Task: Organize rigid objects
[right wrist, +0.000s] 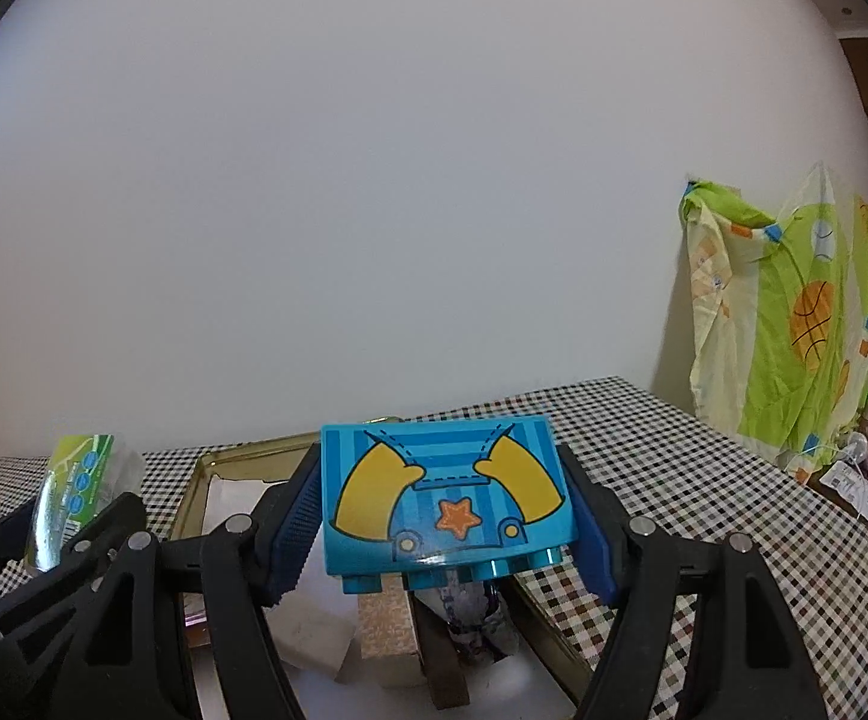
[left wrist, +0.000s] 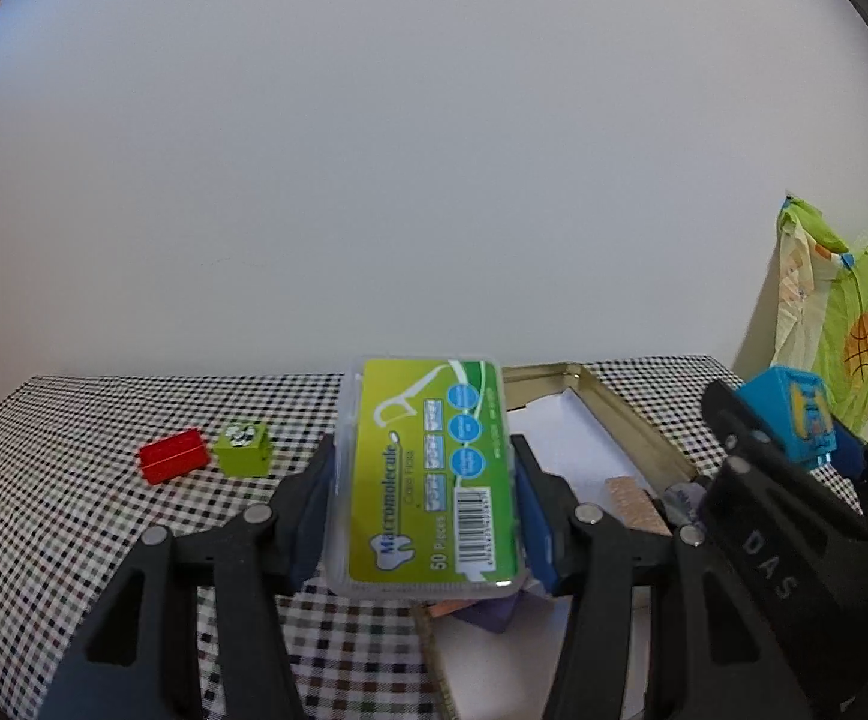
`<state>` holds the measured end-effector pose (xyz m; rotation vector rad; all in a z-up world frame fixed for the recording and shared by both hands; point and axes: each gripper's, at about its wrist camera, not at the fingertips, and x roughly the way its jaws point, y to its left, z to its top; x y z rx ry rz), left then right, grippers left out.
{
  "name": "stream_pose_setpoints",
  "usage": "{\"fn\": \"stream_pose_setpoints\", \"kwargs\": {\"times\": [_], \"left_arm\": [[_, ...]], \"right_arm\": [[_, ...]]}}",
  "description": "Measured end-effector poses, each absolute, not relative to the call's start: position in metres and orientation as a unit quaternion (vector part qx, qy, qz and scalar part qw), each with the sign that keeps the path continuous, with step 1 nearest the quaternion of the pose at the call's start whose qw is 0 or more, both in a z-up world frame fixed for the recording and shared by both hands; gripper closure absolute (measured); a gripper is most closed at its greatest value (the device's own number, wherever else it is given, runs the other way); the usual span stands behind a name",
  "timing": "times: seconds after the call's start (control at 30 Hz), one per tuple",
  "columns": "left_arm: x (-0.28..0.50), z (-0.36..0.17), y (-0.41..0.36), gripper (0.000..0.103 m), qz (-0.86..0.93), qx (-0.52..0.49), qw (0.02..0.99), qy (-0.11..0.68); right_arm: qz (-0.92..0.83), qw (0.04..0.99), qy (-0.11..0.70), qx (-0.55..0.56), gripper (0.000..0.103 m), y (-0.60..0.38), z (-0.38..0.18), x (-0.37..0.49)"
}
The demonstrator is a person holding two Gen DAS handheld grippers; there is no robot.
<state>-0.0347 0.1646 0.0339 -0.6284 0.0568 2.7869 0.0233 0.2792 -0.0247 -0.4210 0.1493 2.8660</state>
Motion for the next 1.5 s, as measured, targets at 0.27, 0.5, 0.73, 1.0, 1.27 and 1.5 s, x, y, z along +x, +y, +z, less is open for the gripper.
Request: {"fn": "stream_pose_setpoints", "kwargs": {"times": [0.27,0.5,0.73,1.0,1.27,1.5], "left_arm": [[-0.045,0.032,0.17,0.05,0.962,-0.237,0.134,0.021],[-0.061,0.036,0.177,0.05,0.959,-0.255,0.124,0.026],[-0.075,0.04,0.182,0.05,0.956,-0.266,0.119,0.038],[-0.093,0.039,0.185,0.05,0.947,-0.3,0.107,0.048],[-0.107,0.031,0.189,0.05,0.93,-0.353,0.095,0.049],[-0.112,0.022,0.195,0.05,0.918,-0.379,0.088,0.073]], "right_arm": [[0.977,0.122,0.039,-0.173,0.029,0.284,-0.023,-0.005],[0.969,0.119,0.043,-0.213,0.029,0.3,-0.027,-0.041],[0.96,0.114,0.044,-0.252,0.029,0.305,-0.029,-0.061],[0.951,0.101,0.046,-0.288,0.029,0.306,-0.038,-0.074],[0.941,0.096,0.086,-0.313,0.029,0.311,-0.036,-0.094],[0.929,0.07,0.103,-0.347,0.029,0.304,-0.052,-0.11]]}}
